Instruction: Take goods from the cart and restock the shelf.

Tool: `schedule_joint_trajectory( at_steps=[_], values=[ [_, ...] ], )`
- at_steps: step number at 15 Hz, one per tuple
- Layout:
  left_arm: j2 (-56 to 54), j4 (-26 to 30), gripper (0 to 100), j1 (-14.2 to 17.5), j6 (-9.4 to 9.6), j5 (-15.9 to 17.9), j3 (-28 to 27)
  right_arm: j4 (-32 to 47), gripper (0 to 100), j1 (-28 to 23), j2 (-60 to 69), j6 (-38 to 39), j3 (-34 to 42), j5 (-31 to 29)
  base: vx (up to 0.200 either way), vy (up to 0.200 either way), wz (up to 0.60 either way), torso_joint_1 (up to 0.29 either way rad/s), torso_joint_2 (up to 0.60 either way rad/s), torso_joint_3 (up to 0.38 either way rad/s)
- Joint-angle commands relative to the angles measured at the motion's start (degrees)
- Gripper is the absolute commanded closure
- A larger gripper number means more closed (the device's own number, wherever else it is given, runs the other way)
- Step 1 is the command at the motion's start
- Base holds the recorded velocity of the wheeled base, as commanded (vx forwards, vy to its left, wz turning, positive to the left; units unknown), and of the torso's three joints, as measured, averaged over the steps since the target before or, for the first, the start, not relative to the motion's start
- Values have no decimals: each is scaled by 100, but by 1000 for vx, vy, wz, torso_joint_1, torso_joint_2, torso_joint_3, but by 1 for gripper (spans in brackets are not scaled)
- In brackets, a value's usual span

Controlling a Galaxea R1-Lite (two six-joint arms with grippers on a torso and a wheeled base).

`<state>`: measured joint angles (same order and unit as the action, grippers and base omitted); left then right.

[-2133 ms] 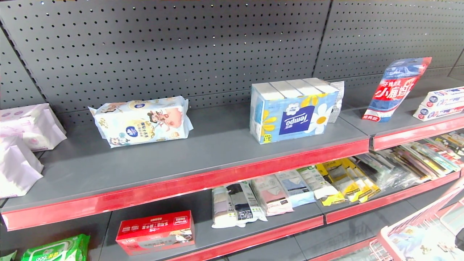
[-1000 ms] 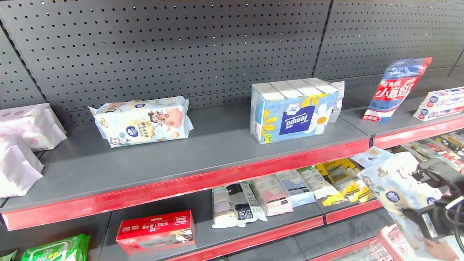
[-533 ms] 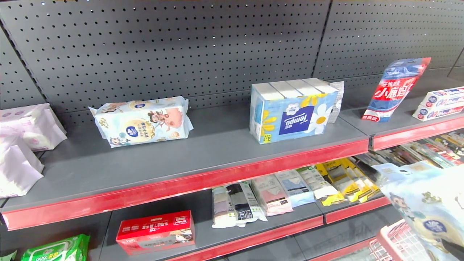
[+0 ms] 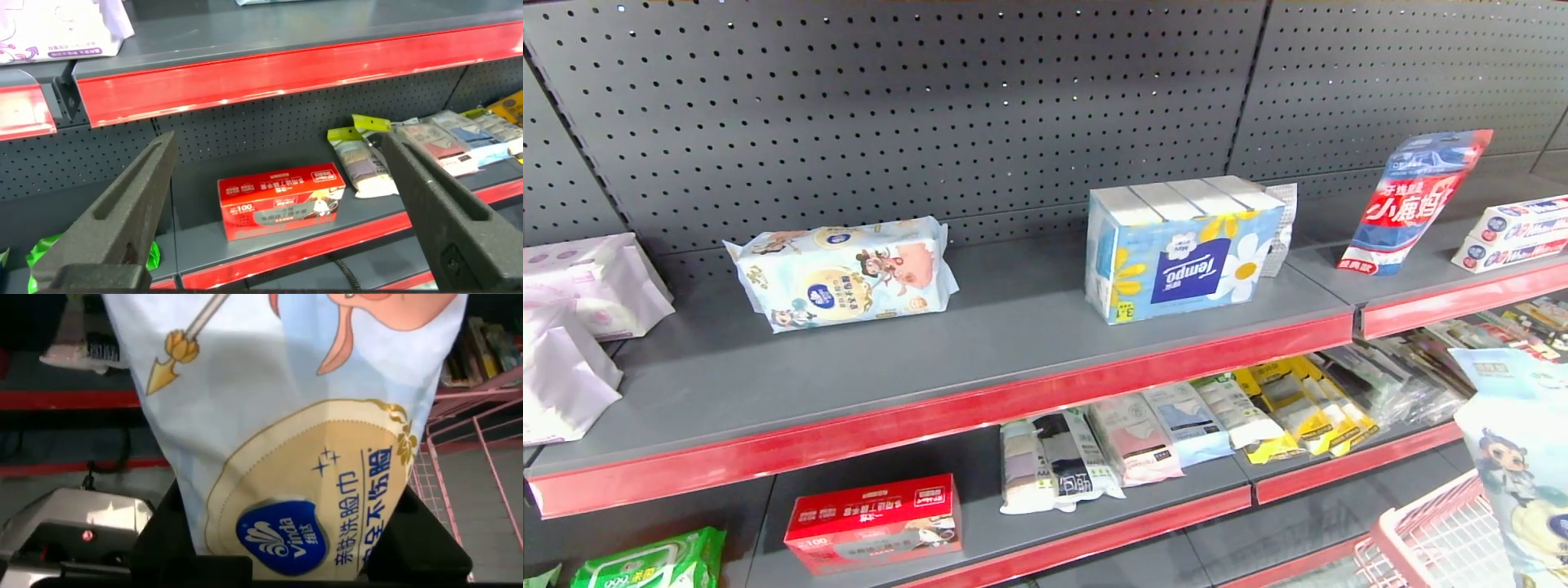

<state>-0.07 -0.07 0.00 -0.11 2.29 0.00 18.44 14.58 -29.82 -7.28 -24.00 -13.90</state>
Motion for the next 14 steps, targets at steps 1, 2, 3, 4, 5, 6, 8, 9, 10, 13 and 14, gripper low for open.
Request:
schedule_joint_trajectory(
  at_steps=[1, 2, 3, 4, 5, 6, 8, 9, 10, 13, 14],
  values=[
    [7, -1, 0, 0, 2, -1, 0, -473, 100, -43, 90, -2, 212, -52, 0, 0, 0, 0, 0, 0],
    [7, -1, 0, 0, -7, -1, 0, -790, 100, -210, 73, -2, 414, -104, 0, 0, 0, 0, 0, 0],
    [7, -1, 0, 0, 2, -1, 0, -904, 100, -421, 81, -19, 563, -148, 0, 0, 0, 0, 0, 0],
    [7, -1, 0, 0, 2, -1, 0, -904, 100, -535, 55, -11, 607, -113, 0, 0, 0, 0, 0, 0],
    [7, -1, 0, 0, 2, -1, 0, -904, 100, -535, 55, -11, 607, -113, 0, 0, 0, 0, 0, 0],
    [7, -1, 0, 0, 2, -1, 0, -939, 100, -553, -112, 7, 607, -104, 0, 0, 0, 0, 0, 0],
    [7, -1, 0, 0, 2, -1, 0, -1053, 100, -702, -543, 60, 616, -104, 0, 0, 0, 0, 0, 0],
    [7, -1, 0, 0, 2, -1, 0, -1256, 100, -729, -710, 60, 616, -104, 0, 0, 0, 0, 0, 0],
    [7, -1, 0, 0, 2, 8, 0, -1449, 100, -737, -841, 33, 634, -104, 0, 0, 0, 0, 0, 0],
    [7, -1, 0, 0, 2, 8, 0, -1458, 100, -764, -815, 25, 616, -175, 0, 0, 0, 0, 0, 0],
    [7, -1, 0, 0, 2, 8, 0, -1467, 100, -772, -815, 7, 616, -157, 0, 0, 0, 0, 0, 0]
  ],
)
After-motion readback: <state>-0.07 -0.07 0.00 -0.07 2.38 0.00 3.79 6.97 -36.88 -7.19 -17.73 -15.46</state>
